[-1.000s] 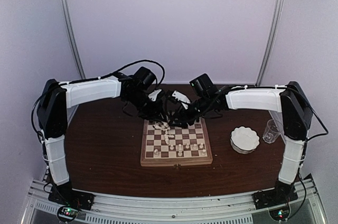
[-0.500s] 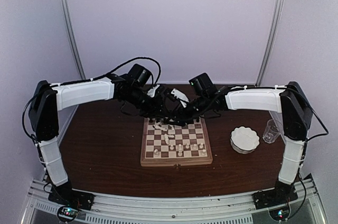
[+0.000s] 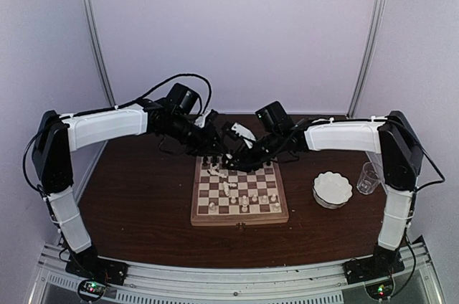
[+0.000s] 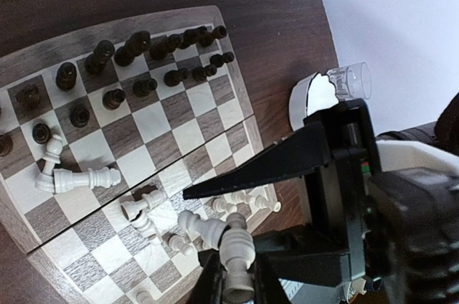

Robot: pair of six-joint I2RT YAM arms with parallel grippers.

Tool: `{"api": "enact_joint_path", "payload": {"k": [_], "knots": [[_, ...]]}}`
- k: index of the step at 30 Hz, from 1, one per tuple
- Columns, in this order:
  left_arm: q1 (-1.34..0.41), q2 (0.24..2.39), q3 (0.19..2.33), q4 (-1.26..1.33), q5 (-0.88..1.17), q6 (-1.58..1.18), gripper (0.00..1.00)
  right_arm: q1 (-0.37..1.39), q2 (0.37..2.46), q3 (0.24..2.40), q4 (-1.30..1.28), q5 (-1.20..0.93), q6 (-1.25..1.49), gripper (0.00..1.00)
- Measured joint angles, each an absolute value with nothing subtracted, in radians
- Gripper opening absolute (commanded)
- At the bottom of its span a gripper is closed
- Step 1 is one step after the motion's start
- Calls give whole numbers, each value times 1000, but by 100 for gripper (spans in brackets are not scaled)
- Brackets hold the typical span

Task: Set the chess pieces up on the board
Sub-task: Pick up the chess pile from the chessboard.

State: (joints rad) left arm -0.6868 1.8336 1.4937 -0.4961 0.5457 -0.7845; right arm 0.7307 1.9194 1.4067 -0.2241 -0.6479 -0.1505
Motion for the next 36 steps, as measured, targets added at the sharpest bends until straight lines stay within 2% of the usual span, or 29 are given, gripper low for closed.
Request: {"api": "enact_joint_path", "payload": {"k": [3,6,7,21,23,26,29,36], "knots": [[-678,1813,1485,-494,545,-785,8,731,1927,1407,-232,-640,-150,33],[-670,1796,1477,-495,543,-785,8,731,1933,1407,-238,-629,-149,21],[-669,1793,1476,-495,541,-785,8,731,1934,1406,-239,-627,-152,20],[-659,1778,1422,-494,517,-785,8,710,1934,1380,-243,-627,-155,19],[-657,1776,1412,-494,511,-784,8,700,1934,1369,-249,-627,-159,23],[-654,1776,1402,-492,505,-785,8,688,1934,1358,-271,-635,-175,40],[-653,1774,1377,-462,498,-796,6,682,1930,1356,-281,-655,-180,52],[-653,1759,1283,-332,494,-899,6,697,1921,1423,-331,-659,-172,56]]}}
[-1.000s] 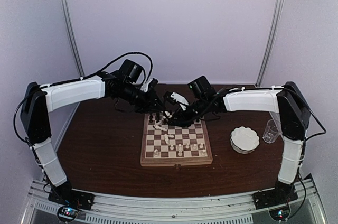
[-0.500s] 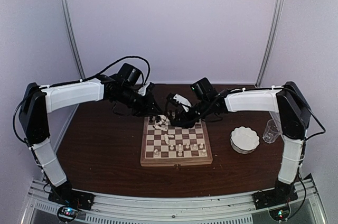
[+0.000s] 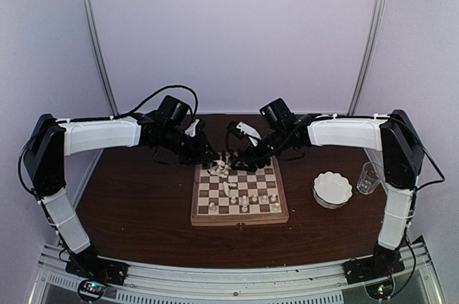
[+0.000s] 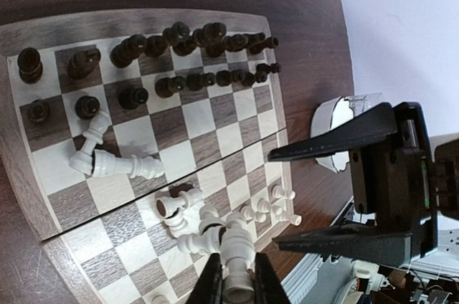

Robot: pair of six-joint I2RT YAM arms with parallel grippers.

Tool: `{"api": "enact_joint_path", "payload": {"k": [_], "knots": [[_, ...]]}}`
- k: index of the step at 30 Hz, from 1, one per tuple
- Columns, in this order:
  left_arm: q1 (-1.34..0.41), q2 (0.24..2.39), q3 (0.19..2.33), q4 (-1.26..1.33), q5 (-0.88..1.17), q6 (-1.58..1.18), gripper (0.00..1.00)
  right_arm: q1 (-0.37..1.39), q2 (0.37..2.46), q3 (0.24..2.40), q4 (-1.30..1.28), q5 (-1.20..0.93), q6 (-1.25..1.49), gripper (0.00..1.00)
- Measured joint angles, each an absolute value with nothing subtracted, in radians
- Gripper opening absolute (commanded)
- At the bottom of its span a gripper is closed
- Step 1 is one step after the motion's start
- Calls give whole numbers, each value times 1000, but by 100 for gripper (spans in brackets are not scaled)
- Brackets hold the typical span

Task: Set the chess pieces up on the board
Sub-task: Pick up the chess pile from the chessboard.

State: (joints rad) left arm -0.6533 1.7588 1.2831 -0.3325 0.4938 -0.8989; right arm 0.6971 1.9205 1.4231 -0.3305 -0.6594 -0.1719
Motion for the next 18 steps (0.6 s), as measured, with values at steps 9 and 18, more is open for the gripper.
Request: {"api": "enact_joint_path", "payload": {"k": [9,18], "knots": [[-653,1758,1283,-257,513,-955,6,725,1957,1507,-370,-710,-200,60],[-653,1758,1283,-246,535,-965,6,747,2011,1546,-417,-720,-226,32]]}}
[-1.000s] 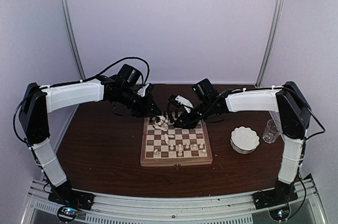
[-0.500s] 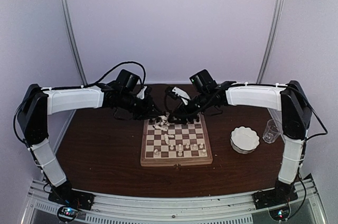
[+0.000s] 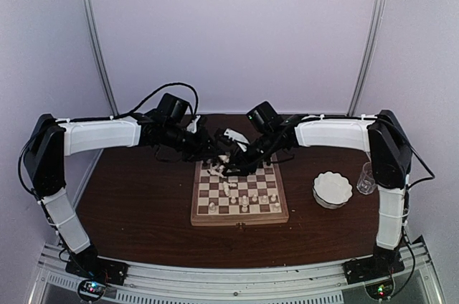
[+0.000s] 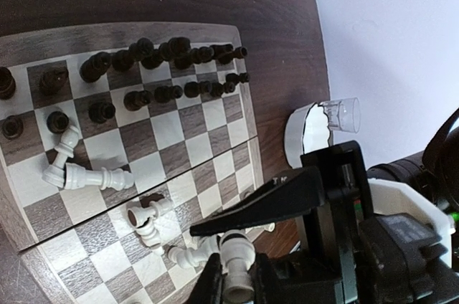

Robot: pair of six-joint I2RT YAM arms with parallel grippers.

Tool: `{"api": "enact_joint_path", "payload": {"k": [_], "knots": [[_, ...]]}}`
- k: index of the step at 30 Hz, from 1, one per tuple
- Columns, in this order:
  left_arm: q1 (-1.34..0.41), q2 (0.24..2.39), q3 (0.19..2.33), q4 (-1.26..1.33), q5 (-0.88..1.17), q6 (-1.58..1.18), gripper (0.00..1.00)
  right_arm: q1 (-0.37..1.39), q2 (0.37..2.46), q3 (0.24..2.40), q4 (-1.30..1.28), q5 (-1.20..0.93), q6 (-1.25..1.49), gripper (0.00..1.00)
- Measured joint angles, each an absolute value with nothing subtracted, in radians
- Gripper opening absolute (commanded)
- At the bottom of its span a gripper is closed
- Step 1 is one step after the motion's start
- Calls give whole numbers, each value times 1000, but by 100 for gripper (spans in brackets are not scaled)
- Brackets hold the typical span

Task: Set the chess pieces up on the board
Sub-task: Pick up the chess pile from the chessboard.

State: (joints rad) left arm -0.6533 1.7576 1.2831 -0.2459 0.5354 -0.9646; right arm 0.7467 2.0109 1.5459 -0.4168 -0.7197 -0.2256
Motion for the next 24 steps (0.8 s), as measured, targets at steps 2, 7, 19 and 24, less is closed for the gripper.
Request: {"api": "enact_joint_path", "payload": {"k": [2,7,19,24], "knots": [[-653,1758,1283,-245,538,-965,6,747,2011,1546,-415,-721,-223,22],[-653,1758,1281,-240,548,-964,6,743,2011,1546,-406,-717,-204,5],[-653,1750,1271,-247,532,-953,6,730,2011,1523,-393,-705,-204,0],[-645,1703,1271,-292,499,-915,6,704,2011,1491,-405,-701,-215,0]]}}
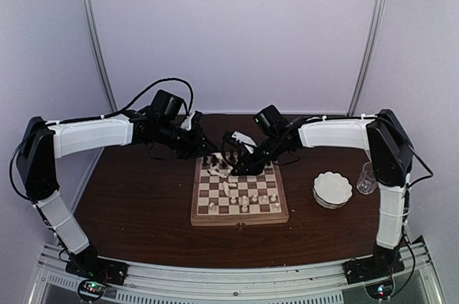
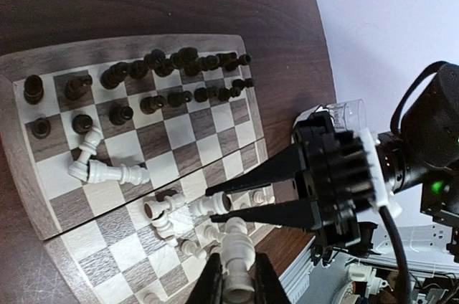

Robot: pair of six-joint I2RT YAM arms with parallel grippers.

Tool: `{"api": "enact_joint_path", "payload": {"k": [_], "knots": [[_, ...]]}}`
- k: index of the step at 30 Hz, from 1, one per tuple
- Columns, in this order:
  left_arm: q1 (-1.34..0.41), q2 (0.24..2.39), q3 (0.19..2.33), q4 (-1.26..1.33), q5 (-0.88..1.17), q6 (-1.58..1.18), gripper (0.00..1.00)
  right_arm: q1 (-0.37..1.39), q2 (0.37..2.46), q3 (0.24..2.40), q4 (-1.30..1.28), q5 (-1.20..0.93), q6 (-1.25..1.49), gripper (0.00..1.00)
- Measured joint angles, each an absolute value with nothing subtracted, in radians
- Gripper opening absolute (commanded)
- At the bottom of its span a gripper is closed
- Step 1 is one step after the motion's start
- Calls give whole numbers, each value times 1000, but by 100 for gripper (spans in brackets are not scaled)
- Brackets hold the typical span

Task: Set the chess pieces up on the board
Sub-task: Place the chess pile on the chessboard, then pick up the rook from the chess pile.

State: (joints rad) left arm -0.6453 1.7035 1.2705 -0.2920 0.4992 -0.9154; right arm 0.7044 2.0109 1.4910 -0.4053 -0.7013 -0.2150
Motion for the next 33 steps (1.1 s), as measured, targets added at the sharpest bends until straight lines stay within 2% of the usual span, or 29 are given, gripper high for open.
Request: {"api": "enact_joint_path", "payload": {"k": [6,12,17,22,33], "knots": [[-638,1667,1286,-386,467,-844,6,671,2008,1459,-440,-699,-240,0],[-638,1668,1281,-432,469,-817,6,660,2007,1456,-497,-681,-266,14],[-638,1668,1281,-431,469,-816,6,661,2008,1485,-552,-662,-282,20],[-638,1669,1280,-424,475,-816,6,660,2011,1501,-574,-653,-285,36],[-638,1673,1259,-348,522,-836,6,632,1977,1499,-595,-685,-288,44]]}}
